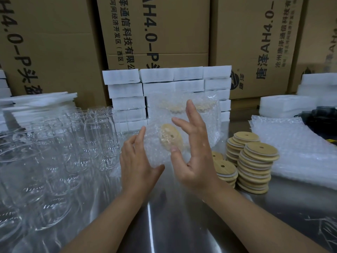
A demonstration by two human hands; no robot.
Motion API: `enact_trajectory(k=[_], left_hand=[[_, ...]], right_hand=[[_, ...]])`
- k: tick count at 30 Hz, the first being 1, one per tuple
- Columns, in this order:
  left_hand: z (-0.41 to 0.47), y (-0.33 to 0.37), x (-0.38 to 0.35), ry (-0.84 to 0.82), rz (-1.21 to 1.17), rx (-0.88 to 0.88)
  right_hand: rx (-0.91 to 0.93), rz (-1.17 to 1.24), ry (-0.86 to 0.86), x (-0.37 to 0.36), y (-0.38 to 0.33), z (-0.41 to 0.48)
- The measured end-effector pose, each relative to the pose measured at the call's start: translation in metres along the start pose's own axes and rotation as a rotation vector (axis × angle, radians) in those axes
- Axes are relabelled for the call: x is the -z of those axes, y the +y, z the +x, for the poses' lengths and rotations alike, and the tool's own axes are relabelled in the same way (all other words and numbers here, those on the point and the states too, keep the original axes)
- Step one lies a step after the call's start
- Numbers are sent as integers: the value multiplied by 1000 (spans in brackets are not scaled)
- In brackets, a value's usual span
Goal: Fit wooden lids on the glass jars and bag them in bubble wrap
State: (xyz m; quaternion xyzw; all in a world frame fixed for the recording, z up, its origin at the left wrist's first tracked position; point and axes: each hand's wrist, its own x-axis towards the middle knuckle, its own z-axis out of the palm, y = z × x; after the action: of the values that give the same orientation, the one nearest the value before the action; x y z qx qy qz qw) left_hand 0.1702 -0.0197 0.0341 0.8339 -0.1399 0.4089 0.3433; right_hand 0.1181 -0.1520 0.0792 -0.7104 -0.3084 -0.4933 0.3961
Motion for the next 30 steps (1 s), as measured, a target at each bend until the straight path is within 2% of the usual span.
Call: enact_trajectory(k=[3, 6, 18, 25, 30], left_hand=[[0, -1, -1, 2, -24, 9], [0, 0, -1, -6, -12, -2], [0, 8, 1, 32, 27, -180], [0, 7, 3, 2, 82, -200], [1, 7, 3, -5, 79, -176]], right_hand=[[-96, -152, 43, 0, 3, -1], [-168, -191, 0, -1, 5, 0], [20, -175, -97, 1, 5, 0], [-98, -328, -12, 0, 7, 0], [-207, -371, -28, 1, 7, 1]])
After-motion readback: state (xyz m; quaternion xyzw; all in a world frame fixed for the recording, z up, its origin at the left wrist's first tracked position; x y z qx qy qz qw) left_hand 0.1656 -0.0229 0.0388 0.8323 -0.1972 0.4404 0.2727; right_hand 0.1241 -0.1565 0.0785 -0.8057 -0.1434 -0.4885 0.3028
